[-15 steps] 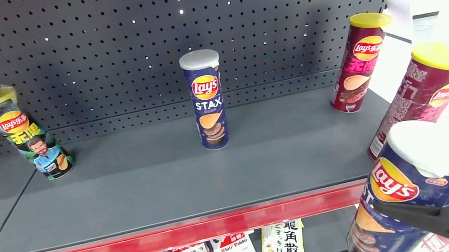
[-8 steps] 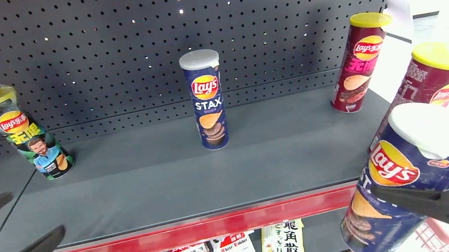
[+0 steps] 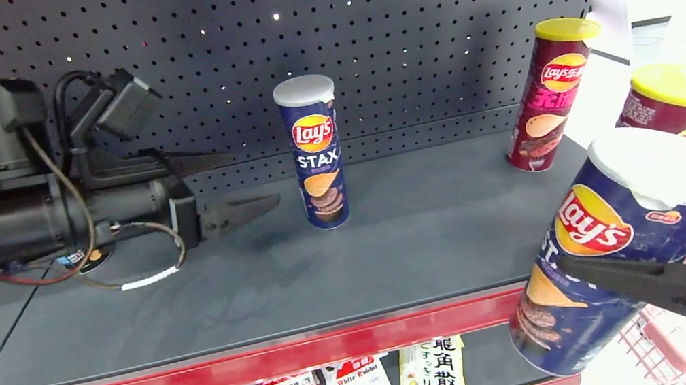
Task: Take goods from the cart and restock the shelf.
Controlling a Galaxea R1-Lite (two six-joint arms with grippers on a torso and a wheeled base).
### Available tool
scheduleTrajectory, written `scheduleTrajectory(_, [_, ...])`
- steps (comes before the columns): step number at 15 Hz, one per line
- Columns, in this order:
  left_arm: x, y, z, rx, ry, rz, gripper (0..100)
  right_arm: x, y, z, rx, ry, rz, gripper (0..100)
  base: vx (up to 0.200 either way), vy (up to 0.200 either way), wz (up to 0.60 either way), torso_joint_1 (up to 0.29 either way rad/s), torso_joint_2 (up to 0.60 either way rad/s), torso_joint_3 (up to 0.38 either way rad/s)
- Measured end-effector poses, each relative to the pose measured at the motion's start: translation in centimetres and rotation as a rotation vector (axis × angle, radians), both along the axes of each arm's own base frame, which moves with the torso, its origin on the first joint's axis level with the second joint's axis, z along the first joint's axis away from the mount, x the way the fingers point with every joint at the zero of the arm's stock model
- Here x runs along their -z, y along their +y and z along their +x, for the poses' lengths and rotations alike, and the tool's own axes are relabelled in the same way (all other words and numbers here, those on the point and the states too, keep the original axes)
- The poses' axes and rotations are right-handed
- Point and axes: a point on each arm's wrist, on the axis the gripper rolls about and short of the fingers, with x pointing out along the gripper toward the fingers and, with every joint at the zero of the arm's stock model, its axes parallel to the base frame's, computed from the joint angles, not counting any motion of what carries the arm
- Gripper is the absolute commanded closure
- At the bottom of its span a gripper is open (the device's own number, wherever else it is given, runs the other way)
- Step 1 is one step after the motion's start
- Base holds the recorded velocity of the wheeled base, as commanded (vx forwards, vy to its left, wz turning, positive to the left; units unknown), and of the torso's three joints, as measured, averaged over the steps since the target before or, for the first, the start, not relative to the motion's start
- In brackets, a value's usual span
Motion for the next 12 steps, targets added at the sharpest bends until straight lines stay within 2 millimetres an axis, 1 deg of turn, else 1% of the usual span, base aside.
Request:
scheduleTrajectory(2, [-0.1,-1.3,2.9,0.024,-0.024,0.0,0,0.1,0.0,0.1,0.005,0.003,-0.002,100,0.0,0.0,0.0,0.0,0.0,0.0])
scheduleTrajectory(4, [-0.4,-2.3,5.0,0.038,-0.047,-0.006,0,0.1,-0.1,0.1,0.01,0.001,-0.001,100,0.0,0.0,0.0,0.0,0.0,0.0])
scheduleTrajectory(8, [0.2,-4.3,7.2,0.08,-0.053,-0.012,0,0.0,-0.3,0.2,0.023,0.0,0.0,100,0.0,0.0,0.0,0.0,0.0,0.0])
scheduleTrajectory(12, [0.6,-5.5,8.8,0.091,-0.07,-0.015,0,0.0,-0.4,0.2,0.027,-0.001,0.001,100,0.0,0.0,0.0,0.0,0.0,0.0])
